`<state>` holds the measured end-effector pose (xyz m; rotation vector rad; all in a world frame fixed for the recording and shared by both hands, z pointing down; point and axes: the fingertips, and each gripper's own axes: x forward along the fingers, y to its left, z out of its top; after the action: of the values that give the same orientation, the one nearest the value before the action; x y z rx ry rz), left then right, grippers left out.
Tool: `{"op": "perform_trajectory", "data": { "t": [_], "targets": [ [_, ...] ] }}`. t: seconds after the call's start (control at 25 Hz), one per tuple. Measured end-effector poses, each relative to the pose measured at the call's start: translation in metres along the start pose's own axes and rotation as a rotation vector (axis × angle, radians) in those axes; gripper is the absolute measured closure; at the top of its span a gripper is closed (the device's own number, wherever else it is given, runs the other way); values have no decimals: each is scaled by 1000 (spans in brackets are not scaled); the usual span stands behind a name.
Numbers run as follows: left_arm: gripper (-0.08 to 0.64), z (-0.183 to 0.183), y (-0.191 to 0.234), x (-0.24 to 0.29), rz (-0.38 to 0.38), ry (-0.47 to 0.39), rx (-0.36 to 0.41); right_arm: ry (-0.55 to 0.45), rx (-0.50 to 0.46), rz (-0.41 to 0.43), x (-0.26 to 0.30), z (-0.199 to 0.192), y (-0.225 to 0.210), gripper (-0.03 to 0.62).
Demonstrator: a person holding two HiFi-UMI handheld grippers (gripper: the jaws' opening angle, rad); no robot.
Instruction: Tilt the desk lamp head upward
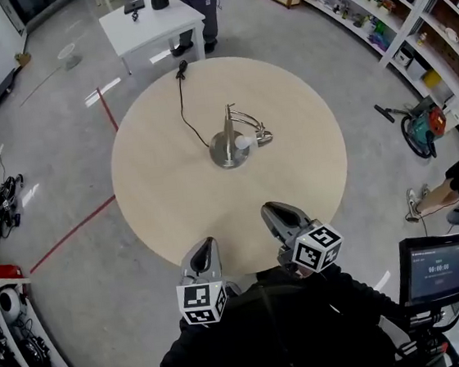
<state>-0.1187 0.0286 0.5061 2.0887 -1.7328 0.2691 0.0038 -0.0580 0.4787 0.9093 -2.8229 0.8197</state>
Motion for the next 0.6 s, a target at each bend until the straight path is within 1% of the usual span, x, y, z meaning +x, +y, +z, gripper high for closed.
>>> {"op": "perform_trajectory", "data": {
  "t": [0.24,0.36,0.48,0.6],
  "targets": [
    [551,11,-16,42,40,49,24,21,24,63,23,16,-50,534],
    [545,16,-21,64,57,76,36,30,65,89,31,21,-77,511],
    [535,19,-22,86,64,99,41,51,115,111,42,20,-99,474],
    [518,20,-19,99,68,116,69,71,140,110,51,14,-115,454]
  ]
}}
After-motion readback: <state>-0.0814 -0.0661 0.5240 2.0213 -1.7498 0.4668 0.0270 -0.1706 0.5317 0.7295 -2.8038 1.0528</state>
